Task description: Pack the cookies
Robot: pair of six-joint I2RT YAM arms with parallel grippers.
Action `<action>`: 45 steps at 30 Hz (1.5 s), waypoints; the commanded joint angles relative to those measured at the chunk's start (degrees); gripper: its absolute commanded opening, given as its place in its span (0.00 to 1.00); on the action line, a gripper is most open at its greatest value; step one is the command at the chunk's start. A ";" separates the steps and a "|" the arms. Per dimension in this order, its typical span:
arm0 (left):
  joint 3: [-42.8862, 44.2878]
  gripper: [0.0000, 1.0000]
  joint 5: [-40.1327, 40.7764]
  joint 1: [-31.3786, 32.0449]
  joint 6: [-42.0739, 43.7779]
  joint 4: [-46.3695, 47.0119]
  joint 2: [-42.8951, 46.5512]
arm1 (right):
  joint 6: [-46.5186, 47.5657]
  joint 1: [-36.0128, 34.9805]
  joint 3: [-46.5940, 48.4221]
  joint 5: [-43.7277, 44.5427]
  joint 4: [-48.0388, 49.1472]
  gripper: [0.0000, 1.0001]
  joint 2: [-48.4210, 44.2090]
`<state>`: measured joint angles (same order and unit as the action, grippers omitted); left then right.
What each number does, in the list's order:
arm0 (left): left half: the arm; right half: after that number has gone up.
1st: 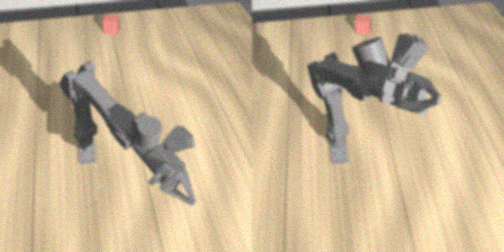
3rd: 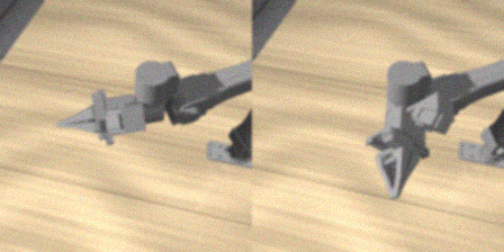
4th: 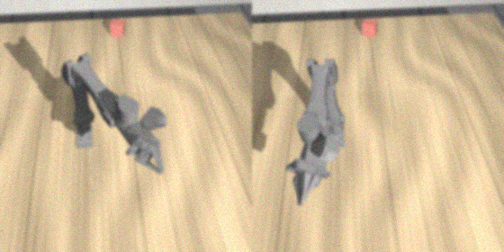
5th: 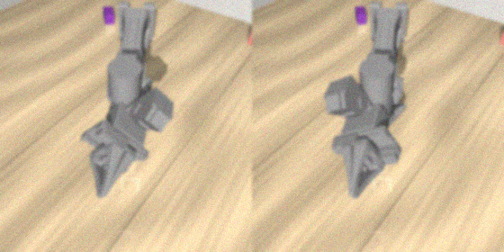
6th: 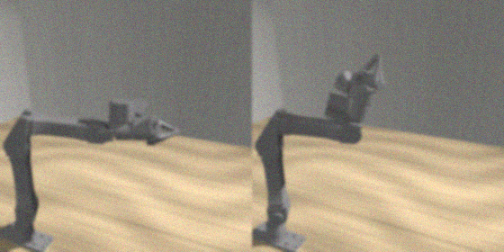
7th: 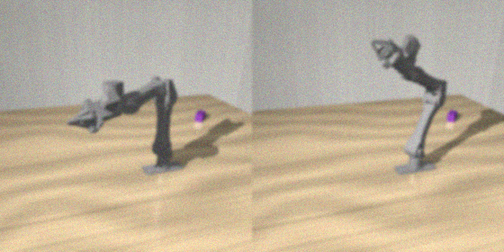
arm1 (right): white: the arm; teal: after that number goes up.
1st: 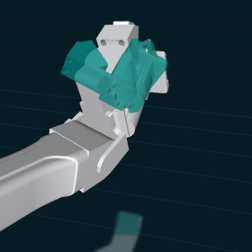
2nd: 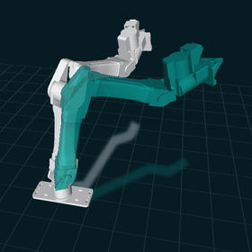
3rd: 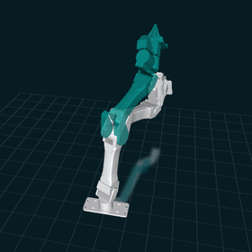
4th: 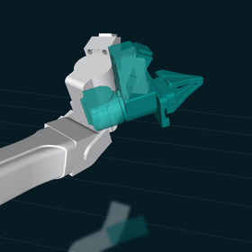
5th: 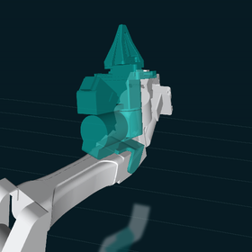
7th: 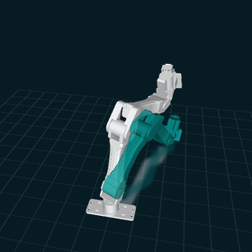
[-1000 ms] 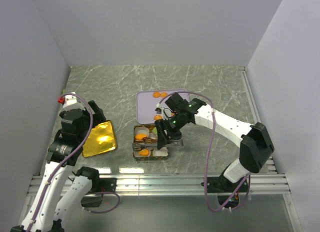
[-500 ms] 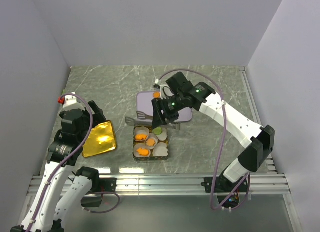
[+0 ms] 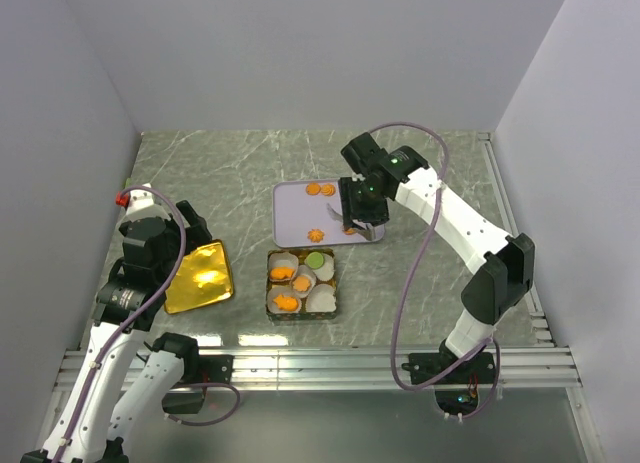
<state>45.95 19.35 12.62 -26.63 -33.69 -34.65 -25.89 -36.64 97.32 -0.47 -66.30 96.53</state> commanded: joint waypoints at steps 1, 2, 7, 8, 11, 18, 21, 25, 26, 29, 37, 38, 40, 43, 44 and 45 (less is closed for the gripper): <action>0.28 0.99 0.07 -0.05 0.35 1.26 0.38 | -2.76 1.31 -1.86 5.30 -1.99 0.59 -0.12; 0.28 0.99 -0.02 -0.05 0.44 1.35 0.46 | -2.85 1.31 -2.13 5.30 -1.81 0.59 -0.03; 0.28 0.99 -0.19 -0.05 0.53 1.44 0.29 | -2.85 1.40 -3.18 5.39 -1.20 0.59 1.20; 0.19 0.99 -0.11 -0.05 0.44 1.35 0.38 | -2.85 1.49 -3.27 5.30 -1.11 0.59 1.38; 0.19 0.99 -0.02 -0.14 0.35 1.35 0.38 | -2.85 1.49 -3.54 4.95 -0.85 0.59 1.73; 0.28 0.99 -0.11 -0.05 0.44 1.35 0.20 | -2.68 1.57 -3.98 3.81 -0.14 0.59 2.96; 0.19 0.99 -0.11 -0.05 0.35 1.35 0.11 | -2.41 1.57 -4.24 2.58 0.30 0.59 3.66; 0.19 0.99 -0.02 -0.05 0.44 1.35 0.20 | -2.32 1.57 -4.68 1.70 0.65 0.58 4.37; 0.19 0.99 -0.02 -0.05 0.44 1.35 0.11 | -2.32 1.57 -4.68 1.70 0.65 0.58 4.54; 0.19 0.99 -0.02 -0.14 0.44 1.35 0.11 | -2.24 1.57 -4.86 1.53 0.56 0.58 5.16; 0.19 0.99 0.24 -0.05 0.35 1.35 0.20 | -2.15 1.75 -6.61 1.35 1.09 0.57 5.33; 0.28 0.99 0.25 -0.05 0.35 1.26 0.20 | -2.15 1.75 -6.79 1.09 1.26 0.56 5.60; 0.28 0.99 0.33 -0.14 0.35 1.26 0.29 | -2.23 1.84 -6.70 1.09 1.26 0.56 5.86; 0.28 0.99 0.42 -0.14 0.27 1.17 0.38 | -2.15 2.02 -6.44 0.82 1.44 0.54 6.04; 0.28 0.99 0.51 -0.14 0.27 1.09 0.38 | -2.15 2.10 -6.44 0.82 1.53 0.54 6.12; 0.28 0.99 0.51 -0.14 0.27 1.17 0.46 | -2.06 2.10 -6.61 0.82 1.53 0.52 6.13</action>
<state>45.95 19.38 12.62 -26.61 -33.71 -34.65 -28.03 -34.96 90.63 0.38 -66.00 102.15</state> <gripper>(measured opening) 0.993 0.534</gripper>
